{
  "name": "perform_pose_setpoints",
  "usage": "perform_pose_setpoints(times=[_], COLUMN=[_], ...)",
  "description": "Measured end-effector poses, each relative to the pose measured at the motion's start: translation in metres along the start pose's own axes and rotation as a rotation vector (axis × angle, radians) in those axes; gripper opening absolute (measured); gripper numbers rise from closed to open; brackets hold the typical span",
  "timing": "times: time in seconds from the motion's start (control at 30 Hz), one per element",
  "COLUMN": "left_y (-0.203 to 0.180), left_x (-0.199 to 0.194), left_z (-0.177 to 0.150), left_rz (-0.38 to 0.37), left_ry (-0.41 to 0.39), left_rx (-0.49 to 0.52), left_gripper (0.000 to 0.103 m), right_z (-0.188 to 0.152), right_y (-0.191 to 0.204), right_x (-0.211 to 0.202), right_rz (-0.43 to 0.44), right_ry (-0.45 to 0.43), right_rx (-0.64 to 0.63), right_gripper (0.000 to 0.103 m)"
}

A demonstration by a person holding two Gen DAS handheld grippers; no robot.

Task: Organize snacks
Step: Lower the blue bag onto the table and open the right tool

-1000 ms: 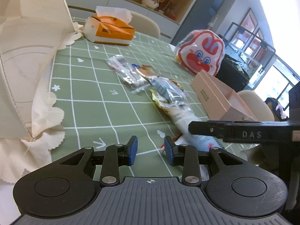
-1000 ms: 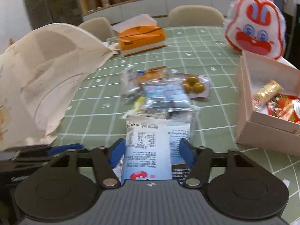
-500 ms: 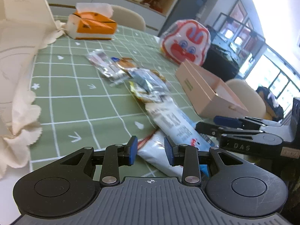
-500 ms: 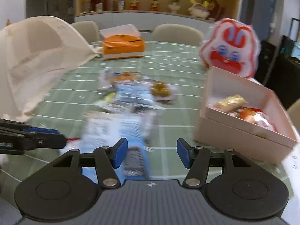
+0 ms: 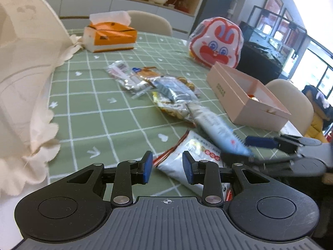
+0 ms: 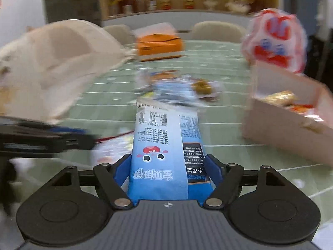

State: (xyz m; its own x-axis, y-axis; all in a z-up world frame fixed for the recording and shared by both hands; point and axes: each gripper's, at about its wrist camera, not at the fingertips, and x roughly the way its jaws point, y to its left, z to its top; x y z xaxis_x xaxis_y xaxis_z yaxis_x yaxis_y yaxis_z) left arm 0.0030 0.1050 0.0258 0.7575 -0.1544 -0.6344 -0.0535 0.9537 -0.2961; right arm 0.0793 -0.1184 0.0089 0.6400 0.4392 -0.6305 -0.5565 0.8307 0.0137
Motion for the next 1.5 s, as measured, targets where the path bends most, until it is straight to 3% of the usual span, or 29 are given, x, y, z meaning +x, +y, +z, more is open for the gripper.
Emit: perform_pose_setpoints(times=[0.13, 0.23, 0.37, 0.6, 0.93, 1.23, 1.5], left_y=[0.007, 0.004, -0.001, -0.008, -0.045, -0.077, -0.064], left_x=[-0.001, 0.007, 0.017, 0.034, 0.009, 0.024, 0.017], left_z=[-0.005, -0.008, 0.003, 0.024, 0.005, -0.015, -0.020], left_rz=[-0.062, -0.078, -0.068, 0.004, -0.009, 0.018, 0.101], left_ry=[0.069, 0.107, 0.085, 0.036, -0.002, 0.026, -0.005], left_rx=[-0.069, -0.073, -0.068, 0.031, 0.255, 0.424, 0.483], left_gripper=[0.036, 0.036, 0.038, 0.041, 0.041, 0.042, 0.043], right_z=[-0.002, -0.004, -0.011, -0.014, -0.018, -0.036, -0.039], right_y=[-0.022, -0.014, 0.006, 0.032, -0.016, -0.044, -0.051], right_x=[0.005, 0.002, -0.006, -0.012, -0.019, -0.023, -0.024], right_rz=[-0.059, -0.051, 0.008, 0.083, -0.078, -0.080, -0.055], right_ry=[-0.014, -0.006, -0.003, -0.013, -0.068, -0.081, -0.078], right_rx=[0.065, 0.038, -0.007, -0.063, 0.014, 0.103, 0.160], right_gripper=[0.076, 0.077, 0.078, 0.078, 0.078, 0.078, 0.078])
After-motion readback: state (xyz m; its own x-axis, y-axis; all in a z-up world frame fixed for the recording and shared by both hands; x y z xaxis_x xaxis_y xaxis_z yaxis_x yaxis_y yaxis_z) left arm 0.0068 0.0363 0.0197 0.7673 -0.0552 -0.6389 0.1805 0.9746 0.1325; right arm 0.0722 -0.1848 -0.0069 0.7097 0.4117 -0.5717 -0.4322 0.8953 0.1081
